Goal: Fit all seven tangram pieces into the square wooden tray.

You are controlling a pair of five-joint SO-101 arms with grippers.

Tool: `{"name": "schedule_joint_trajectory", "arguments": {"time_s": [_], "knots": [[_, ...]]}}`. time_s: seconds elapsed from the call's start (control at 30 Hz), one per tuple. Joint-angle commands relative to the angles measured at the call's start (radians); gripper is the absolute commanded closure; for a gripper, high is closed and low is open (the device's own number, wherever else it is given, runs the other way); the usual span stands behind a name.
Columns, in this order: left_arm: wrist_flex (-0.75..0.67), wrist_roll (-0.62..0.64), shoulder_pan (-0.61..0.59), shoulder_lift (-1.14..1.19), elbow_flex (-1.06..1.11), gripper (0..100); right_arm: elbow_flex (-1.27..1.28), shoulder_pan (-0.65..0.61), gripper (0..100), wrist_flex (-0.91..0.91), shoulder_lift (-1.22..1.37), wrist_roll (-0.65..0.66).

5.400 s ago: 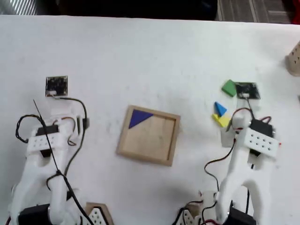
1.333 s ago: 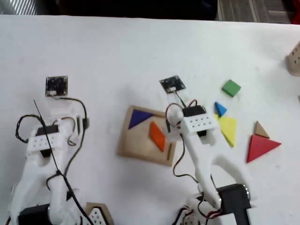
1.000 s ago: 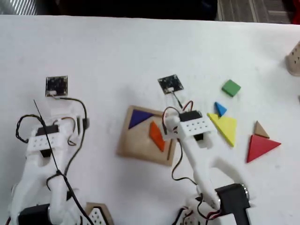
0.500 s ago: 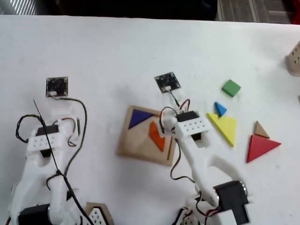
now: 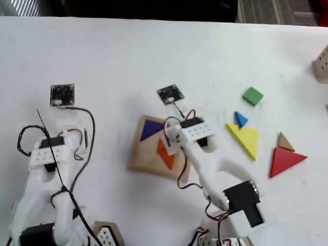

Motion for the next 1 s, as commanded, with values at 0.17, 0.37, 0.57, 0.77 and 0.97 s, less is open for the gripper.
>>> {"name": "schedule_joint_trajectory", "arguments": {"time_s": [0.17,0.37,0.57,0.77,0.97], "knots": [[0.0,0.008,-0.004,-0.002,-0.025,98,-0.049,-0.047,98.1,0.045,-0.031,0.002],[-0.032,0.008,-0.004,-0.001,-0.021,98,-0.029,-0.125,98.1,0.213,-0.246,0.002],[-0.041,0.008,-0.002,0.002,-0.021,98,0.155,-0.214,98.1,0.061,-0.351,0.002],[-0.041,0.008,-0.002,0.002,-0.021,98,0.126,-0.104,98.1,0.025,-0.228,0.002],[-0.041,0.008,-0.004,0.002,-0.021,98,0.021,0.064,98.1,0.031,-0.085,0.002]]}}
